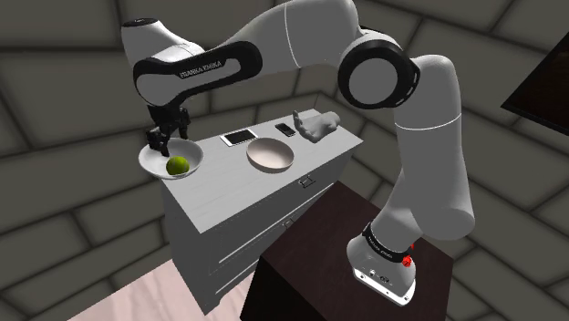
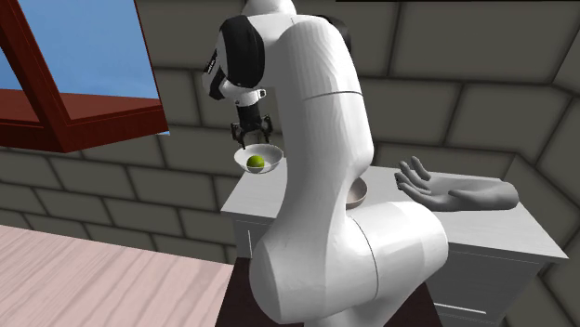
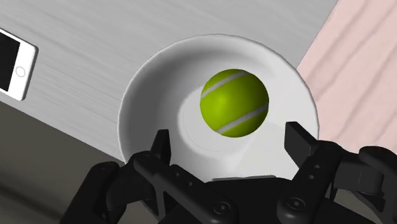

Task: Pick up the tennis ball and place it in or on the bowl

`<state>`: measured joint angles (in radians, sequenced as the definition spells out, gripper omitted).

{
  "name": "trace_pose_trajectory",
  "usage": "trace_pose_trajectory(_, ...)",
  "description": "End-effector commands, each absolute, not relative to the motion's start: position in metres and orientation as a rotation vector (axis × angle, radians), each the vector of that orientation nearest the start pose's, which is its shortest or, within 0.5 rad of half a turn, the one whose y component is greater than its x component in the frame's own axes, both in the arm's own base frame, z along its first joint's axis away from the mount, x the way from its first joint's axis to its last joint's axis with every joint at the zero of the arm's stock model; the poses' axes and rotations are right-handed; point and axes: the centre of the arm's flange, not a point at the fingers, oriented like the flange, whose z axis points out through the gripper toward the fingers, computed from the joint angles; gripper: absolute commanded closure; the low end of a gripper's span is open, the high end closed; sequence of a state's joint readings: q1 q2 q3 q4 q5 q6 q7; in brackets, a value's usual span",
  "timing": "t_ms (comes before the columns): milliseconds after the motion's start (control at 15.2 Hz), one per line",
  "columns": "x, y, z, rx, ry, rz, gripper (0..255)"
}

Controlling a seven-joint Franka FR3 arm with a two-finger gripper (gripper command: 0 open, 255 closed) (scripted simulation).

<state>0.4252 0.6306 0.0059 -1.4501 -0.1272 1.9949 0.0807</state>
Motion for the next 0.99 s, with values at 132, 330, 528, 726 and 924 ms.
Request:
trace_pose_trajectory(132, 0.620, 0.295, 0.277, -3.279, -0.534, -0.080, 0)
trace_pose_trajectory(330, 0.621, 0.293, 0.262, -3.279, -0.534, -0.080, 0)
trace_pose_trajectory(528, 0.622, 0.290, 0.248, -3.279, -0.534, -0.080, 0)
trace_pose_trajectory(726, 0.622, 0.290, 0.248, -3.279, -0.534, -0.080, 0)
trace_pose_trajectory(924, 0.622, 0.290, 0.248, -3.279, -0.534, -0.080, 0)
